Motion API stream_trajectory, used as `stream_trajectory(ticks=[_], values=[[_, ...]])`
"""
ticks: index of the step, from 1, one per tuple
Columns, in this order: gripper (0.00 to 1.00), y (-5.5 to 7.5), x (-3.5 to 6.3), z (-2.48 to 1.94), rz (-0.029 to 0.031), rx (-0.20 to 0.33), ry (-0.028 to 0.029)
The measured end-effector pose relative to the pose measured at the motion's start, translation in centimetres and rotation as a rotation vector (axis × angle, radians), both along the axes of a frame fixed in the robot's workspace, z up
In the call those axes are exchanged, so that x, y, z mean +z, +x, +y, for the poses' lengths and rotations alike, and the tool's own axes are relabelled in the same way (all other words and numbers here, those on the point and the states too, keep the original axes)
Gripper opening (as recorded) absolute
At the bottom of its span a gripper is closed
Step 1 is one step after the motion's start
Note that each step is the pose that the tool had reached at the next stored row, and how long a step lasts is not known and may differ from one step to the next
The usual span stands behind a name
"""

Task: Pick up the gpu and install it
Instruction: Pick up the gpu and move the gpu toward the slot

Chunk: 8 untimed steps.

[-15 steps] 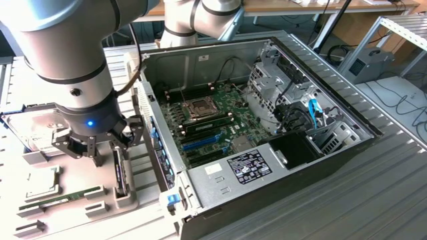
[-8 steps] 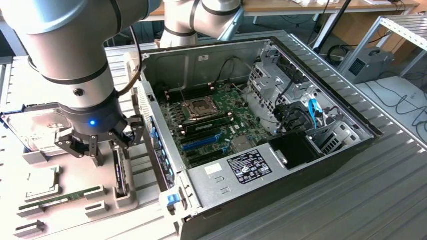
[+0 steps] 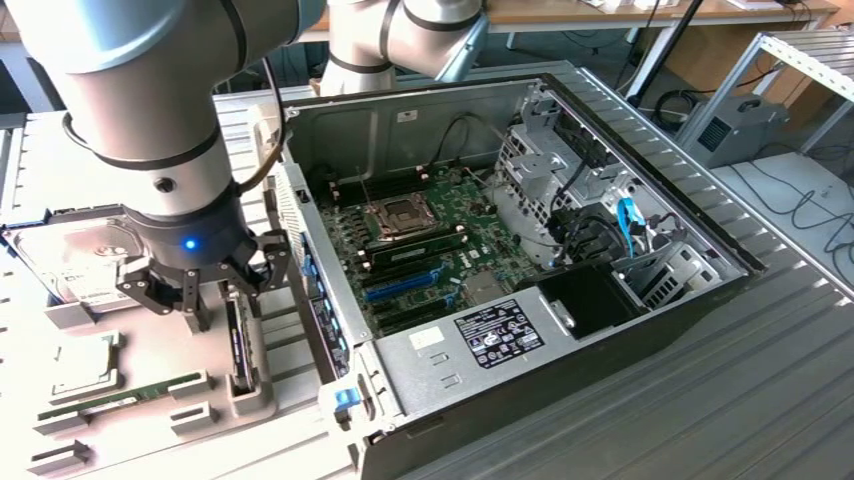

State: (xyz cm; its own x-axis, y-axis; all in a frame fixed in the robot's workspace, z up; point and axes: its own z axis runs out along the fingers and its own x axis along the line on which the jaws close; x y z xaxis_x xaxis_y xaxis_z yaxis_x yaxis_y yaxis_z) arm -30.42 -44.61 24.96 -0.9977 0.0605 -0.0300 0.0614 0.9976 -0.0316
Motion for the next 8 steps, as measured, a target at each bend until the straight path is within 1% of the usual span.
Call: stream_trajectory(ticks=[4, 8], values=[[0.54, 0.03, -0.35, 0.06, 0.0000, 0.001, -0.0014], [0.54, 0.07, -0.41, 0.06, 0.0001, 0.001, -0.0015]])
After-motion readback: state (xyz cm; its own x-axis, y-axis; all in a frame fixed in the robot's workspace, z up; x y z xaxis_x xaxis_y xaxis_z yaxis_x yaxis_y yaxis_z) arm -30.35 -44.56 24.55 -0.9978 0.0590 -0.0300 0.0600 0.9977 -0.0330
